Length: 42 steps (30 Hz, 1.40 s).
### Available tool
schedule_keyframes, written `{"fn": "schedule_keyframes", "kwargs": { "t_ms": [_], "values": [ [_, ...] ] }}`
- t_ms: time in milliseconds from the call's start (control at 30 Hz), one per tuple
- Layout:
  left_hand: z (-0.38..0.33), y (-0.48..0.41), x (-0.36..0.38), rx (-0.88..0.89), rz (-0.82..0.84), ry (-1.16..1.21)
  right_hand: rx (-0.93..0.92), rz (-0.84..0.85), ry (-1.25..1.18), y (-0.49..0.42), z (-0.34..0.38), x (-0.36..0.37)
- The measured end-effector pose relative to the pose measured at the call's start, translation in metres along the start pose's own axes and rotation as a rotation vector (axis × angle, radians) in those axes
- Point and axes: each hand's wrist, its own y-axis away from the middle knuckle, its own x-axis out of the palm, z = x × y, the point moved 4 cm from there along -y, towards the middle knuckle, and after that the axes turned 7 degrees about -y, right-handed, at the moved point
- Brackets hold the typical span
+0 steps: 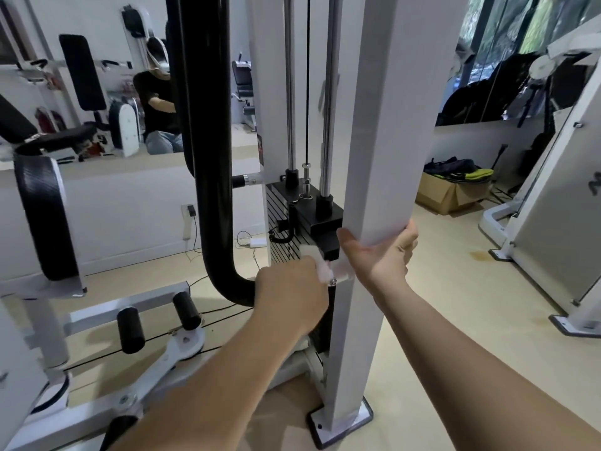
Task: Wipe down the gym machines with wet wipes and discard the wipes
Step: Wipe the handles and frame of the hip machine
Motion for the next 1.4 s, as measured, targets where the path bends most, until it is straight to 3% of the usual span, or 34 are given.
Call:
{"fn": "schedule_keyframes", "kwargs": {
  "t_ms": [133,233,367,500,533,633,767,933,1033,1133,1400],
  "values": [
    [-0.005,0.045,0.038,0.05,-0.161,-0.149,-0.005,-0.02,0.005,-0.001,-0.001,0.0],
    [-0.001,0.039,0.038,0.075,-0.144,-0.198,-0.029,-0.013,-0.005,-0.002,-0.002,0.0],
    [0.003,0.0,0.008,0.005,0.012,-0.071,-0.033,-0.022,0.003,-0.001,-0.001,0.001],
    [0.006,-0.033,-0.01,0.08,0.346,0.199,-0.02,-0.018,0.007,0.001,0.001,0.002],
    [0.006,-0.033,-0.009,0.071,0.321,0.184,-0.018,-0.016,0.012,0.002,0.002,0.001],
    [0.001,-0.002,-0.001,0.01,0.013,-0.031,-0.025,-0.018,0.018,0.002,0.002,0.001],
    [0.002,0.046,0.029,0.074,-0.144,-0.262,-0.032,-0.026,0.019,0.0,-0.001,0.001],
    [0.006,0.039,0.025,0.095,-0.02,-0.275,-0.031,-0.023,0.015,-0.003,-0.002,0.002],
    [0.006,0.003,-0.003,0.054,0.047,-0.034,-0.034,-0.026,0.02,-0.003,-0.003,0.002],
    [0.005,-0.029,-0.011,0.03,0.256,0.218,-0.039,-0.022,0.01,-0.003,-0.002,0.002],
    [0.005,0.046,0.033,0.068,-0.181,-0.163,-0.06,-0.047,0.007,-0.005,-0.006,0.002]
  ]
}}
